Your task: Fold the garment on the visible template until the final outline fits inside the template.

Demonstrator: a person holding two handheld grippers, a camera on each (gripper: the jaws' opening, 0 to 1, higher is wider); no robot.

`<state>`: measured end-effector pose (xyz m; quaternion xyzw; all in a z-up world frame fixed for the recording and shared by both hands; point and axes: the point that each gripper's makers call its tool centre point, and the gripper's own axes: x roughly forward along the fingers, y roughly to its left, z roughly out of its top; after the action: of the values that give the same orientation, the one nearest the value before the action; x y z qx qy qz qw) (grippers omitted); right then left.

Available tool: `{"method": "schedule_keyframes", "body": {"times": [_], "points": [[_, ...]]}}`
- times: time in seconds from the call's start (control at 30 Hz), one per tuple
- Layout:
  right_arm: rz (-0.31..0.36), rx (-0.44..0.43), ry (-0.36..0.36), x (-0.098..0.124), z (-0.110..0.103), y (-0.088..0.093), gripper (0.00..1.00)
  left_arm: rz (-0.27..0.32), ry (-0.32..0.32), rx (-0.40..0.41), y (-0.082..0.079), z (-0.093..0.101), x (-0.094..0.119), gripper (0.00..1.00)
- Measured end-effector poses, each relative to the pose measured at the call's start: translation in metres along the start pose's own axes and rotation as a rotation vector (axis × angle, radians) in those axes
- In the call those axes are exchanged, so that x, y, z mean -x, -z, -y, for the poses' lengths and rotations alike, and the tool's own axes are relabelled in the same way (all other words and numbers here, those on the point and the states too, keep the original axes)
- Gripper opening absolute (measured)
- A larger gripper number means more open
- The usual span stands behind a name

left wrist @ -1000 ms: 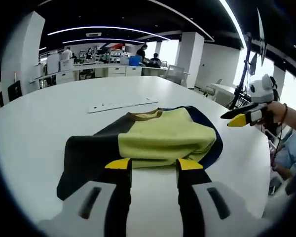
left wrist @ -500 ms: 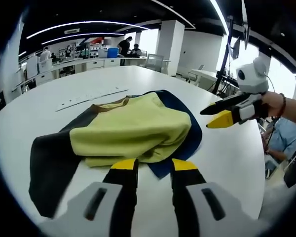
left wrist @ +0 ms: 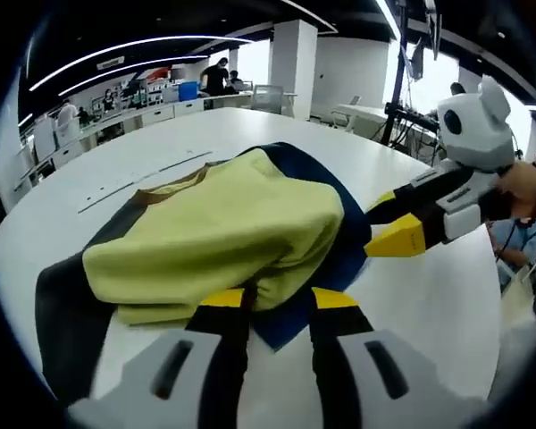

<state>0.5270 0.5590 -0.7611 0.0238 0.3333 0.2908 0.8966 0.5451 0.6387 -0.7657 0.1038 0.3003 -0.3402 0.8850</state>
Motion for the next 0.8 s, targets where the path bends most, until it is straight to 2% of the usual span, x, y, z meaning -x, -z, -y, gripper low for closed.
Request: {"method": "schedule_keyframes", "body": {"times": [0.13,0.2,0.23,0.27,0.33,0.43,0.57,0.8], "points": [[0.017,-0.017,0.035,-0.004,0.001,0.002,0.15,-0.039,-0.074,-0.046,0.002,-0.011,-0.001,0.13],[0.016,-0.035,0.044,-0.009,0.002,0.005,0.10,-0.042,-0.069,-0.039,0.000,-0.010,-0.003,0.12],[0.039,-0.031,0.044,-0.011,0.001,0.002,0.06,-0.044,-0.073,-0.040,0.000,-0.010,-0.003,0.10],[0.028,-0.033,0.050,-0.011,0.001,0.004,0.04,-0.047,-0.075,-0.048,0.000,-0.011,-0.003,0.09],[0.032,-0.031,0.056,-0.011,0.002,0.003,0.01,-0.049,-0.073,-0.050,-0.002,-0.011,-0.002,0.00],[0.040,-0.028,0.052,-0.006,0.001,-0.001,0.00,-0.060,-0.074,-0.077,-0.007,-0.009,0.004,0.00],[0.064,-0.021,0.049,0.006,0.002,-0.009,0.00,-0.028,-0.091,-0.112,-0.024,-0.011,0.015,0.00],[0.080,0.028,0.046,0.036,0.012,-0.022,0.00,0.018,-0.125,-0.104,-0.052,-0.022,0.033,0.00]]}}
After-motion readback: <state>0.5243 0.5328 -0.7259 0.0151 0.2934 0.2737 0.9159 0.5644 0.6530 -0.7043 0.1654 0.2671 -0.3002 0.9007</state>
